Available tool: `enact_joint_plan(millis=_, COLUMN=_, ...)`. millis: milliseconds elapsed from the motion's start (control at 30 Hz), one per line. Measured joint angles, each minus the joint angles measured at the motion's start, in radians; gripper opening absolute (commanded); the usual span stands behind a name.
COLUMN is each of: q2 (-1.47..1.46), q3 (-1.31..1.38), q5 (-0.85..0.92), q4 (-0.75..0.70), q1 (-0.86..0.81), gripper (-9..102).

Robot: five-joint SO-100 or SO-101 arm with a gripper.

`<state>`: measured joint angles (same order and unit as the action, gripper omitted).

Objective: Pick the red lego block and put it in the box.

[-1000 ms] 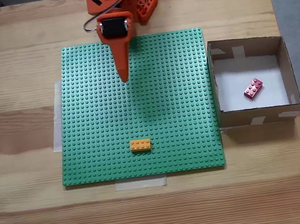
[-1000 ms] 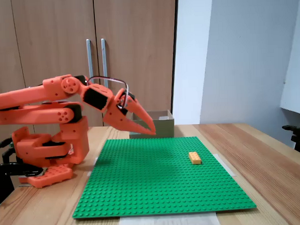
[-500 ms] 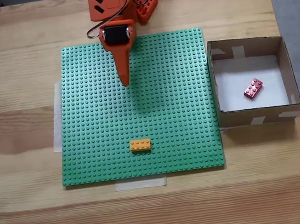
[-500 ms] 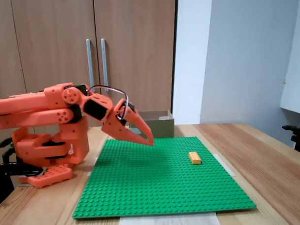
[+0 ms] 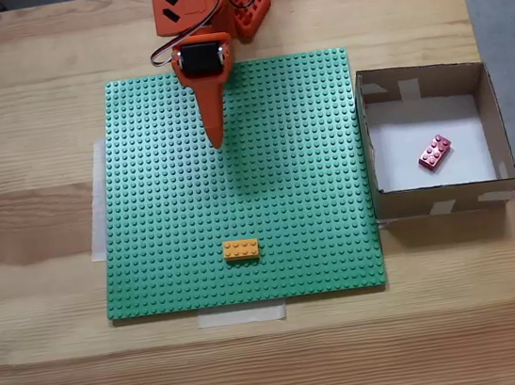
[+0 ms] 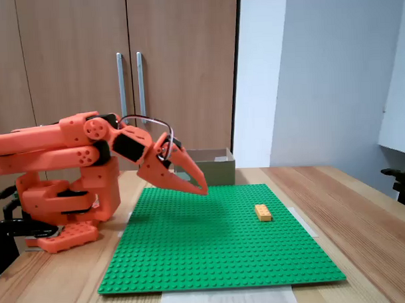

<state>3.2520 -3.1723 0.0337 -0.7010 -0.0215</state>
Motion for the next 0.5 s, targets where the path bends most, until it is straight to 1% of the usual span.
enact_joint_plan(millis=500, q2=0.000, q3=-0.003, q5=0.012, q4=-0.055, q1=0.000, gripper=-1)
